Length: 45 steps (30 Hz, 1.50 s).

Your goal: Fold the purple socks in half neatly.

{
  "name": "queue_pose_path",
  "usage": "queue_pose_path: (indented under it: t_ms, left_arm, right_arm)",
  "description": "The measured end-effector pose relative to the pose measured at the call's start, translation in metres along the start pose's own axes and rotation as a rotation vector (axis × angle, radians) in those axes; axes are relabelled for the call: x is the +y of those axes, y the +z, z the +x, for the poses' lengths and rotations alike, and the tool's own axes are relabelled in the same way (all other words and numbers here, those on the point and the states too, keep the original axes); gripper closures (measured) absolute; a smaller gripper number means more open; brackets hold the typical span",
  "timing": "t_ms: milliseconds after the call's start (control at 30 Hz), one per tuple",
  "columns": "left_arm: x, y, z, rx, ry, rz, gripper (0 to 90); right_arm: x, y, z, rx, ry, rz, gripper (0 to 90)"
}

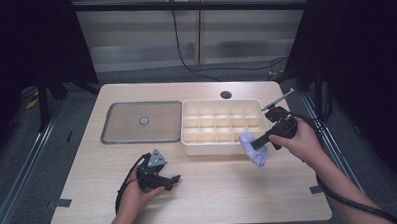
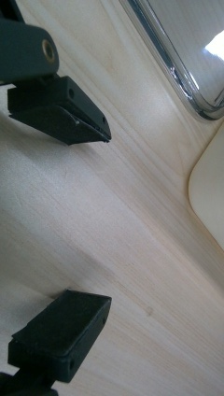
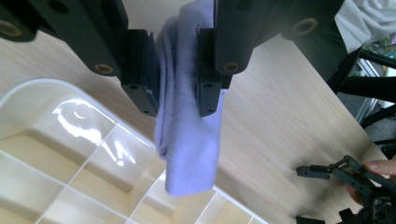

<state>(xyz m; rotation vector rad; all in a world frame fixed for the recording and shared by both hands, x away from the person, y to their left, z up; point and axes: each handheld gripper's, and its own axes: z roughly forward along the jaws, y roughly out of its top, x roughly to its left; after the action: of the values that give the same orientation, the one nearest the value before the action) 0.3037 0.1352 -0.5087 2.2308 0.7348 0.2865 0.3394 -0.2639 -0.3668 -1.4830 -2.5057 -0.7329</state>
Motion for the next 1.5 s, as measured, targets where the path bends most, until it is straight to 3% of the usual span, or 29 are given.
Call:
queue_pose_path:
  t_ms: [667,1233,1500]
  left_arm:
    - [0.001,0.001,0.0,0.003,-0.002,0.002,16.6]
    - [0.002,0.003,-0.001,0.004,-0.016,-0.006,15.8]
    - [0.002,0.003,-0.001,0.005,-0.014,-0.007,15.8]
  right_arm:
    - [0.02,-0.017,-0.021,-0.074,0.039,-0.018,72.1]
    - [0.035,-0.014,-0.037,-0.128,0.06,-0.019,72.0]
    - [0.043,-0.008,-0.042,-0.156,0.066,0.006,72.1]
